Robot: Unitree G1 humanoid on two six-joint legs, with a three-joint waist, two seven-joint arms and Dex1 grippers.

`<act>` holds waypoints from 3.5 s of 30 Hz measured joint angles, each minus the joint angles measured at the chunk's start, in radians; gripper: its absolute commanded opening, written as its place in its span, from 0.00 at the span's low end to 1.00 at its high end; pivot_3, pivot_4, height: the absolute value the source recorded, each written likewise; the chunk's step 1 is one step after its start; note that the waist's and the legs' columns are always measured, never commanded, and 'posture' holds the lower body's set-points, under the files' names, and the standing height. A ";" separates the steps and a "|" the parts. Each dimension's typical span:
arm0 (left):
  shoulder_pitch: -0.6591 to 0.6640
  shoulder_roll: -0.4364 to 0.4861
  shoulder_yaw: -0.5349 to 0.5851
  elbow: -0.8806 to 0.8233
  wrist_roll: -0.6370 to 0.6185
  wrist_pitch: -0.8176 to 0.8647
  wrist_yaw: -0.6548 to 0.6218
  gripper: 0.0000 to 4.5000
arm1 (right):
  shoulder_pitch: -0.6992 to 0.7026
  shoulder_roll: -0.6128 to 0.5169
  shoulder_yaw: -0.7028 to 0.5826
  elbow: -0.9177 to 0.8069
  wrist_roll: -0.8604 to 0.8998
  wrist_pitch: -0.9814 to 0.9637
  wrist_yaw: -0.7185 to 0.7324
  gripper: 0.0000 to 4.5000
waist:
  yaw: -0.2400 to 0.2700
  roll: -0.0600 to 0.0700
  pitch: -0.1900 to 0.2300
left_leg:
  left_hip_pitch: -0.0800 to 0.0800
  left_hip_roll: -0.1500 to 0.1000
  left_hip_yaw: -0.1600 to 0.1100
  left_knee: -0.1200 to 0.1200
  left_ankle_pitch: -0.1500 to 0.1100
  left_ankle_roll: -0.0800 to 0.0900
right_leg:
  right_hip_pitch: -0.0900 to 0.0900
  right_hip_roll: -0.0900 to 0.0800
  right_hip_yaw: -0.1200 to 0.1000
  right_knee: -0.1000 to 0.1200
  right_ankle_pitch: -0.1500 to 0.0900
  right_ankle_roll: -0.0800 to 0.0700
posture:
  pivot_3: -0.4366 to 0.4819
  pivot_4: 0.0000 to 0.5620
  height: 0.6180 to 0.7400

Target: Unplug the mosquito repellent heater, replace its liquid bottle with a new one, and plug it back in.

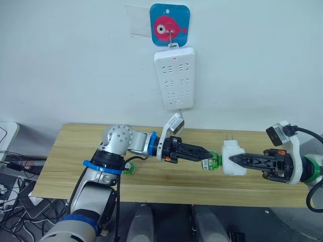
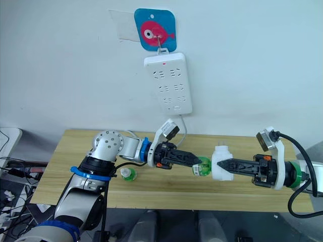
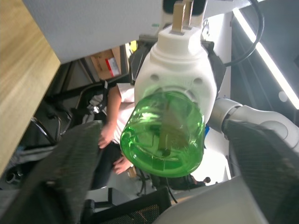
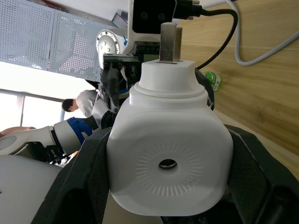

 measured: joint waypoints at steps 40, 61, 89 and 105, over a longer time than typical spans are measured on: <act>0.185 -0.063 -0.205 0.196 1.037 -2.590 -0.297 1.00 | 0.007 0.079 -0.045 0.039 -0.004 0.015 0.022 0.66 | 0.027 0.000 0.001 | -0.001 -0.008 0.003 0.000 0.002 0.003 | 0.000 -0.008 0.004 -0.001 0.001 0.002 | 0.56 0.48 1.00; 0.234 0.070 -0.362 -0.042 0.718 -1.981 -0.292 0.50 | -0.013 0.063 -0.027 0.044 -0.006 0.029 0.014 0.66 | 0.016 0.001 0.001 | -0.001 -0.008 0.000 -0.001 0.002 0.004 | 0.000 -0.008 0.002 0.000 0.001 0.002 | 0.56 0.49 1.00; 0.053 0.169 0.022 0.060 -0.102 -0.037 -0.113 0.50 | 0.034 -0.083 -0.042 0.137 -0.352 -0.036 -0.191 0.66 | -0.022 -0.001 0.004 | -0.001 -0.010 -0.002 -0.001 0.003 0.006 | 0.000 -0.009 -0.001 0.000 -0.002 0.006 | 0.56 0.49 1.00; 0.118 0.108 0.073 -0.059 -0.033 -0.093 -0.114 0.50 | -0.318 0.140 0.316 0.565 -1.201 -0.098 -0.080 0.66 | -0.020 0.000 0.008 | -0.001 -0.010 0.002 -0.002 0.005 0.003 | -0.001 -0.010 0.003 0.000 -0.001 0.005 | 0.60 0.51 1.00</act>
